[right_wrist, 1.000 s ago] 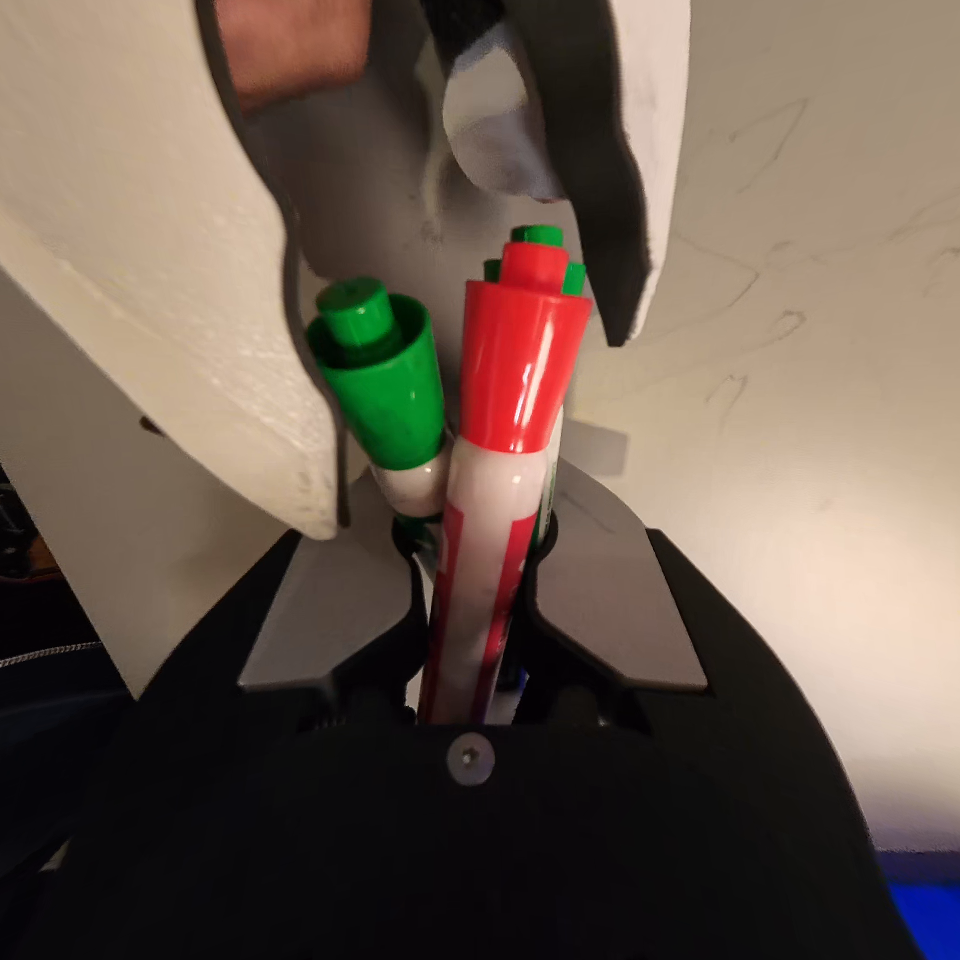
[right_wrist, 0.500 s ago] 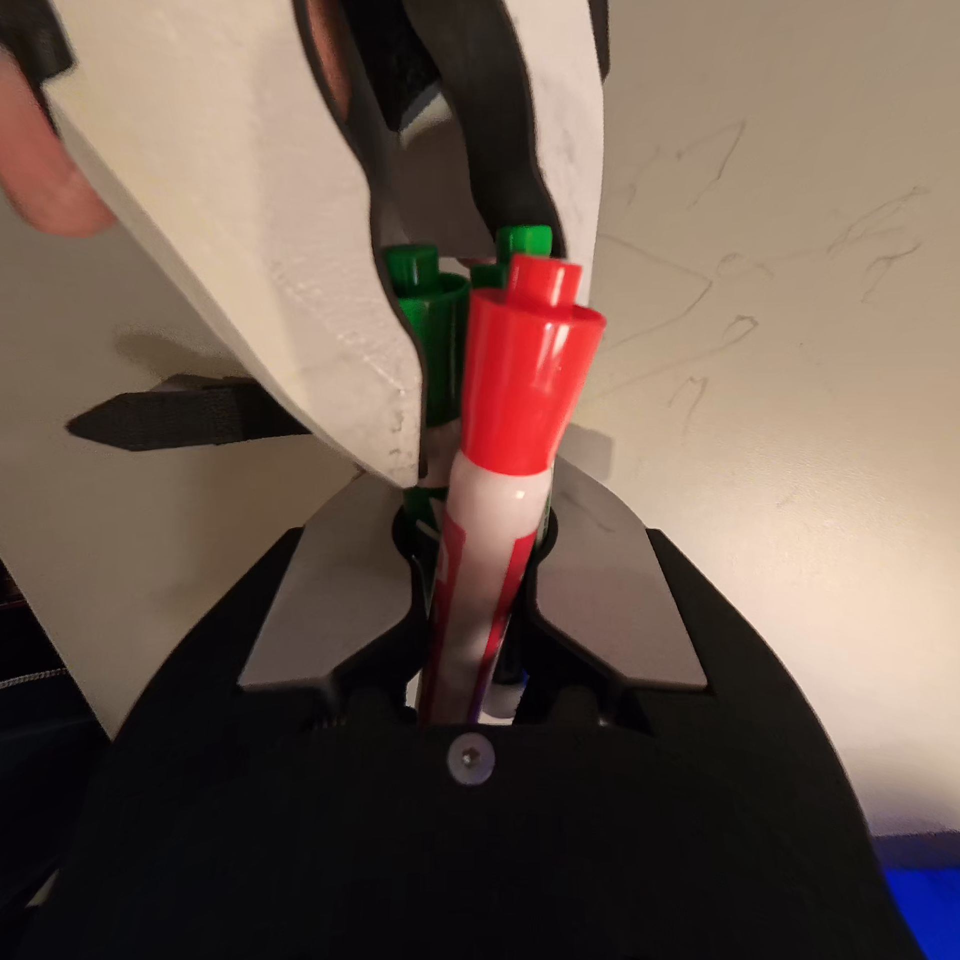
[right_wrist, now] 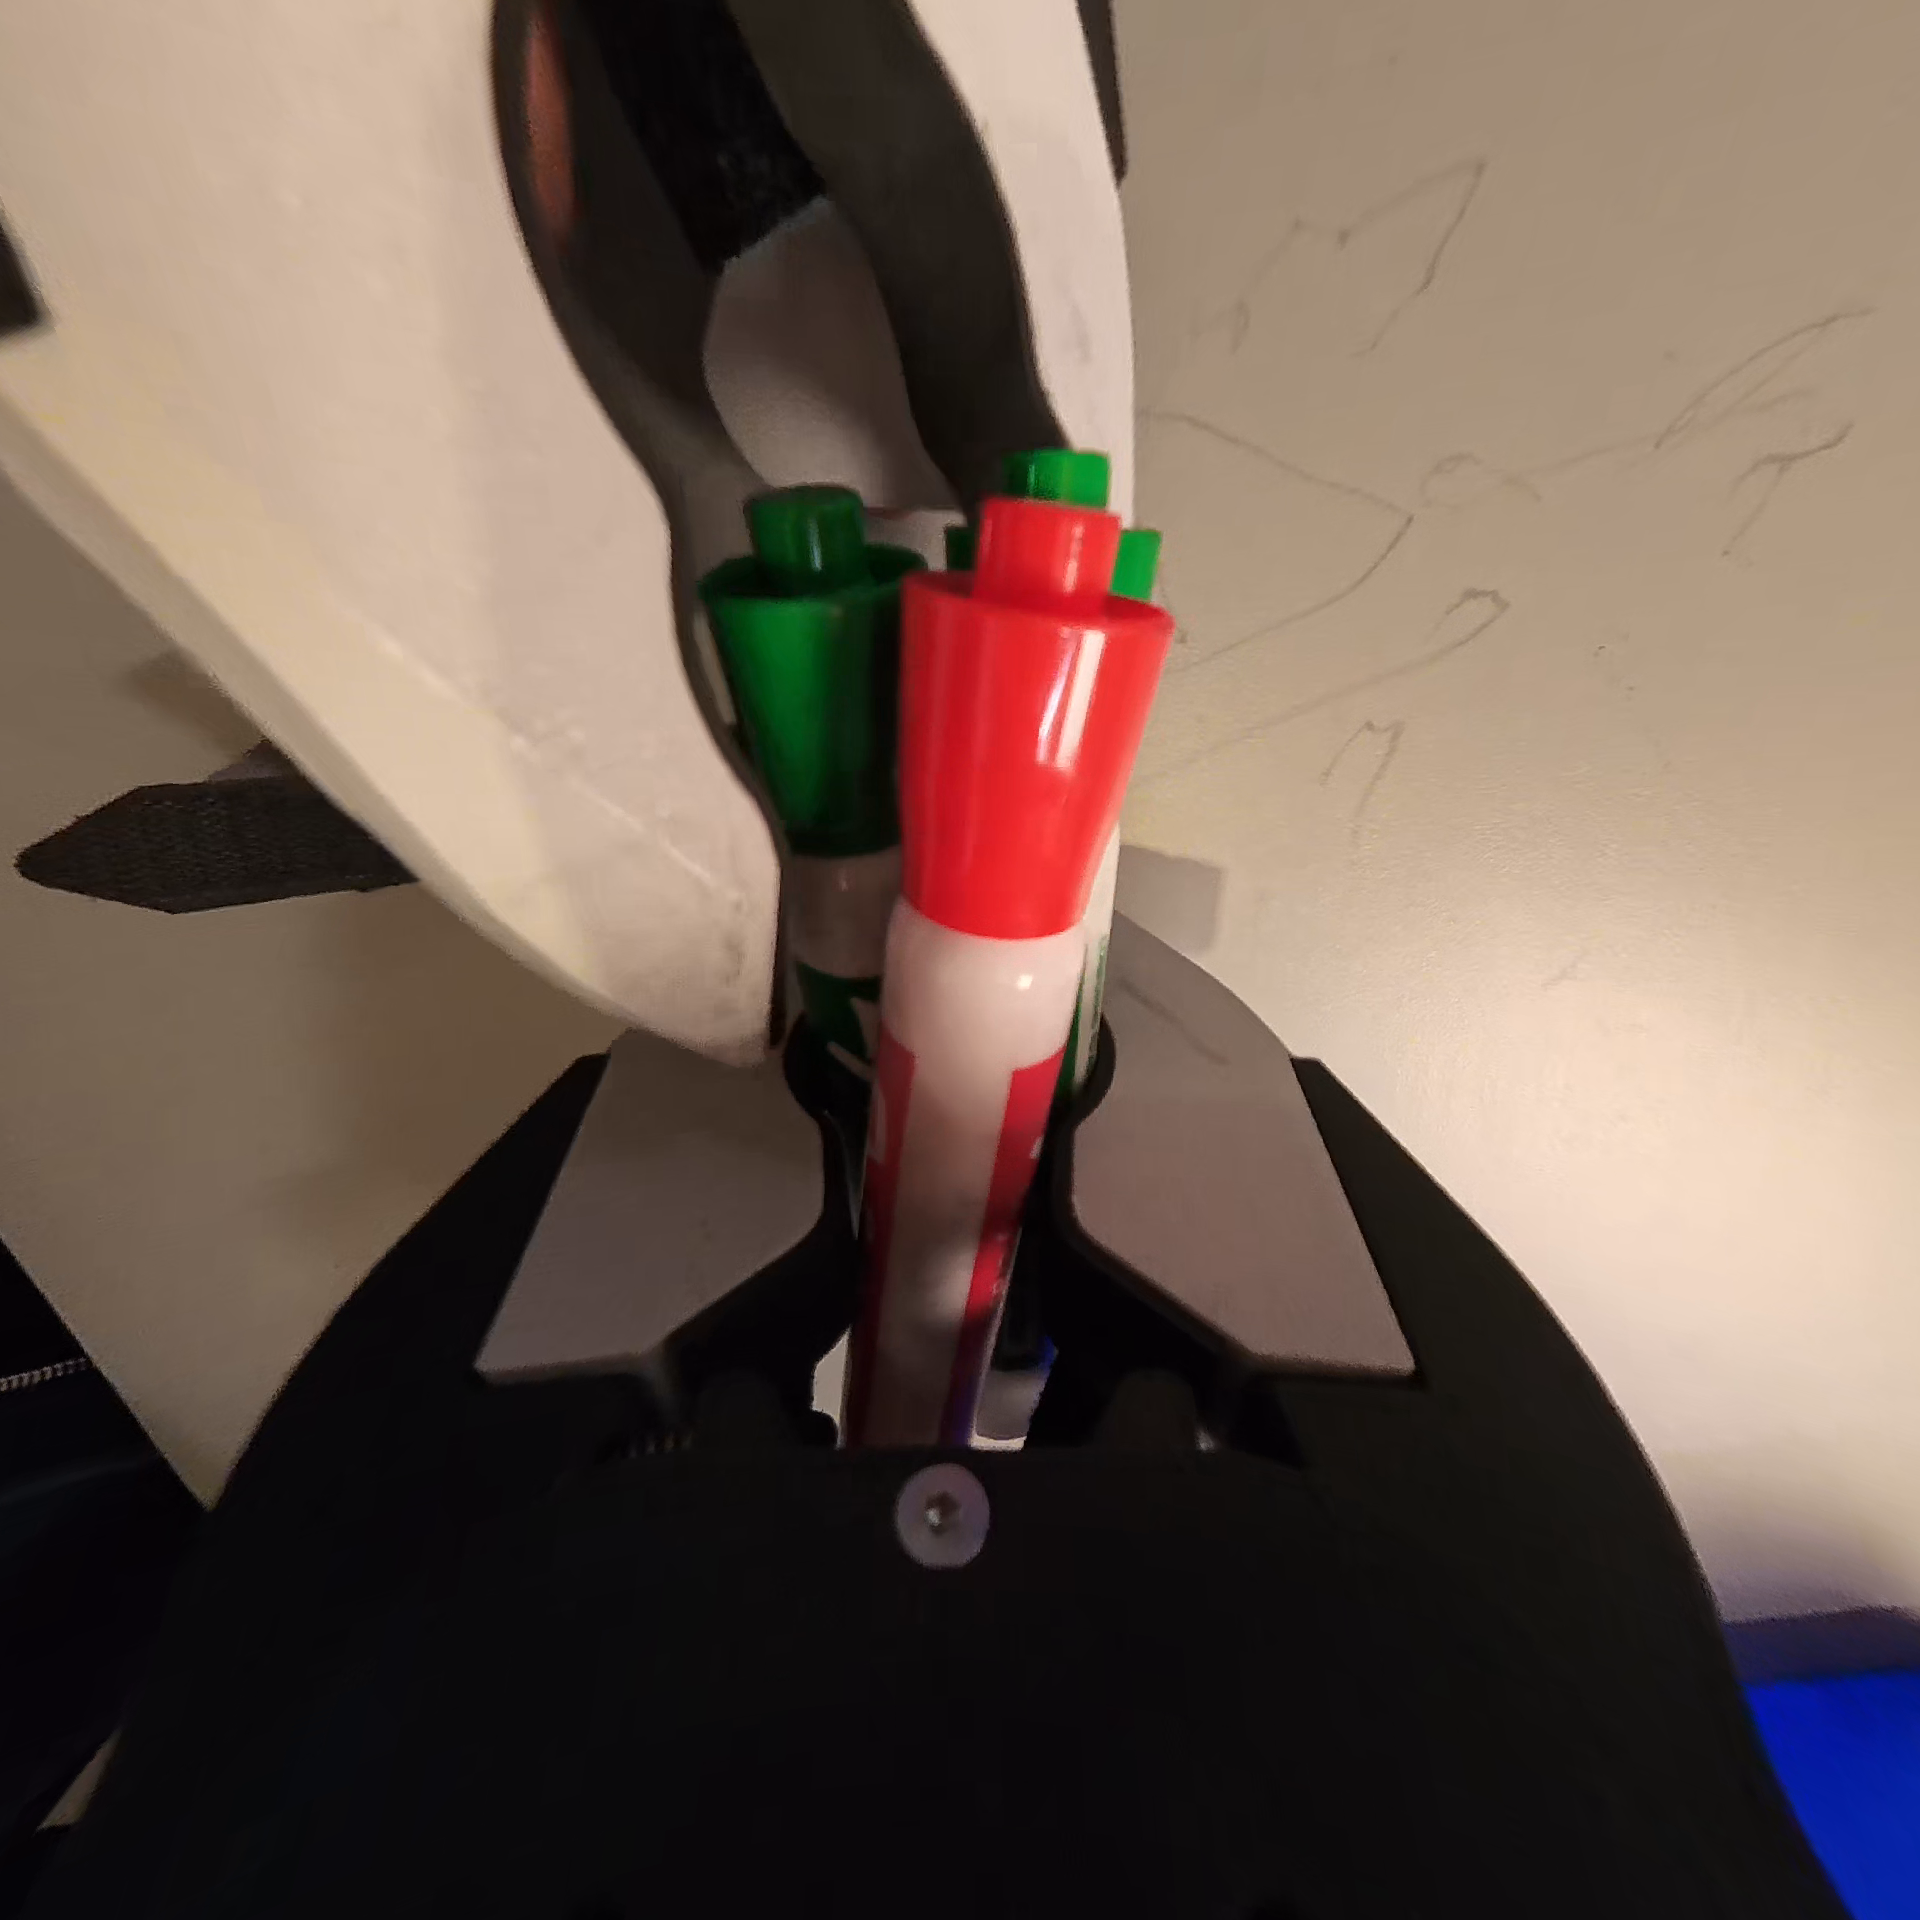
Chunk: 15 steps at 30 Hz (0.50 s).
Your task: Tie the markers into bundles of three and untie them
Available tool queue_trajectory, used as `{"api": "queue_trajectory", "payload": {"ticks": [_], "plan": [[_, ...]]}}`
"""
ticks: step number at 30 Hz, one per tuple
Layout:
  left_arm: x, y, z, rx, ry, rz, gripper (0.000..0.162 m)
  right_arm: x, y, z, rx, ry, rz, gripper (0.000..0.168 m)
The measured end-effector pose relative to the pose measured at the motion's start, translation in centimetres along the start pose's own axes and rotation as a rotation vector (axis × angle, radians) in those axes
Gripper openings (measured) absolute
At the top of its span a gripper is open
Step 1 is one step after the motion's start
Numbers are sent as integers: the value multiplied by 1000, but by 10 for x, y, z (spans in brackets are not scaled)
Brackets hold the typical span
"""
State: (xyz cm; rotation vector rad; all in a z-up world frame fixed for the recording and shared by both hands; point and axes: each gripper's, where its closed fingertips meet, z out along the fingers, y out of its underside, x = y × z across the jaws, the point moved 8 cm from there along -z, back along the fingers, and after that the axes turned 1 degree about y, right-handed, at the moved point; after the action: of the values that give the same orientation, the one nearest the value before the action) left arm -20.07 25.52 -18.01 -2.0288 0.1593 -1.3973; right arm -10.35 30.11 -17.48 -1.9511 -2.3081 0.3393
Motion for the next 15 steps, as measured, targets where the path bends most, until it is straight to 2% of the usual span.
{"api": "queue_trajectory", "payload": {"ticks": [6,12,15], "plan": [[4,4,5,80,-28,-124,50,-3,-4,3,-18,51,-6,39],[4,5,2,247,46,-291,53,-1,-8,0,-2,69,18,38],[2,1,-6,356,74,-324,49,0,-8,-1,1,69,22,40]]}}
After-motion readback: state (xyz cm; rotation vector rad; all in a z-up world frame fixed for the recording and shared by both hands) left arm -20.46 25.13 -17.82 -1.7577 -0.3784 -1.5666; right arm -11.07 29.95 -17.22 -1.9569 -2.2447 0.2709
